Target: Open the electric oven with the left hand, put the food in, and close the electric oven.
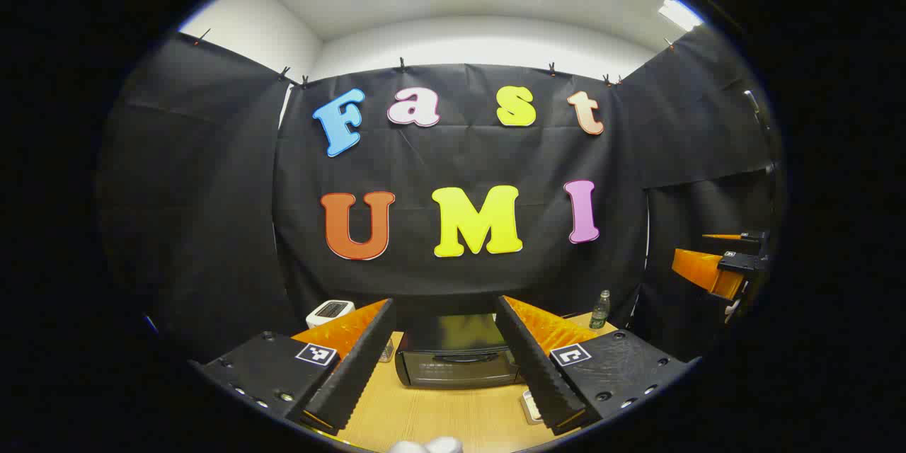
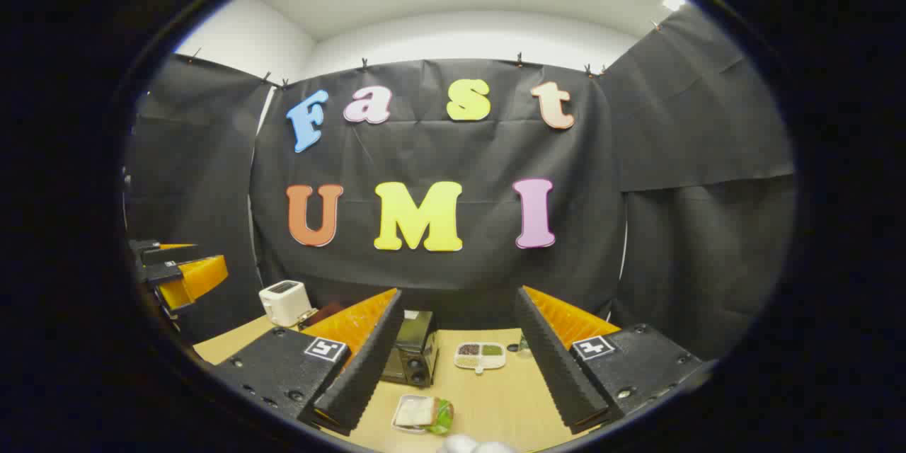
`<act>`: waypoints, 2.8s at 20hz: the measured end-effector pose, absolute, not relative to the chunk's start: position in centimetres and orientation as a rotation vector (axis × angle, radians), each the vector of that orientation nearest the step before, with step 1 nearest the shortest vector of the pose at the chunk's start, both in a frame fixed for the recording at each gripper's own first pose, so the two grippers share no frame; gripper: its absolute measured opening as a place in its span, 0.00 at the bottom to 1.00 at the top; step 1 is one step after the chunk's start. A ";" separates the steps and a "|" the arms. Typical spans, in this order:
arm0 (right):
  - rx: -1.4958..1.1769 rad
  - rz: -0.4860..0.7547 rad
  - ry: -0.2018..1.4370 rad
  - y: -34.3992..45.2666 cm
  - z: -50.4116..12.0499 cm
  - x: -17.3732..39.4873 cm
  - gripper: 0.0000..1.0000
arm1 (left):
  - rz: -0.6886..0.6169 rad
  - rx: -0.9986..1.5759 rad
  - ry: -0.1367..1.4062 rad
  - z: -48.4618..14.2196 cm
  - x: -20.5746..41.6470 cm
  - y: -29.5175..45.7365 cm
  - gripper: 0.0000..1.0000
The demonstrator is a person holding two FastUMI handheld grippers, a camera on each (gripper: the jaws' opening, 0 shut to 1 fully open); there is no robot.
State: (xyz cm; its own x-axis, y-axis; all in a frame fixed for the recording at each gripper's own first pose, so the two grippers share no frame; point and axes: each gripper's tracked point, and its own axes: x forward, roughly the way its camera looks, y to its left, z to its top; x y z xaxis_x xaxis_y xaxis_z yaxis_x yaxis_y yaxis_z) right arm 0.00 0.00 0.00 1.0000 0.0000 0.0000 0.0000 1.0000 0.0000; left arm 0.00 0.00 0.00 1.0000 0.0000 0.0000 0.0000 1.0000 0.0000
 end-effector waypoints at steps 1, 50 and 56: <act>-0.001 -0.002 0.002 -0.1 -0.1 0.2 0.95 | 0.000 -0.001 0.001 0.0 0.1 0.0 0.94; -0.112 -0.147 0.105 -7.0 -3.2 0.7 0.96 | -0.073 0.019 0.274 -25.9 20.2 -3.5 0.95; -0.102 -0.137 0.117 -6.8 -3.8 0.9 1.00 | -0.064 0.009 0.289 -26.2 19.9 -3.5 0.97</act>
State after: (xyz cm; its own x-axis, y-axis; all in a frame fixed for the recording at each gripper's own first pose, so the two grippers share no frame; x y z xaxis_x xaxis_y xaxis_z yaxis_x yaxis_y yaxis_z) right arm 0.88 -6.76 -3.76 0.9839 -0.1422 -0.1087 0.1303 0.9854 -0.1097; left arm 19.87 -3.48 -26.18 0.9566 -0.0615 -0.2847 0.0642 0.9979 0.0001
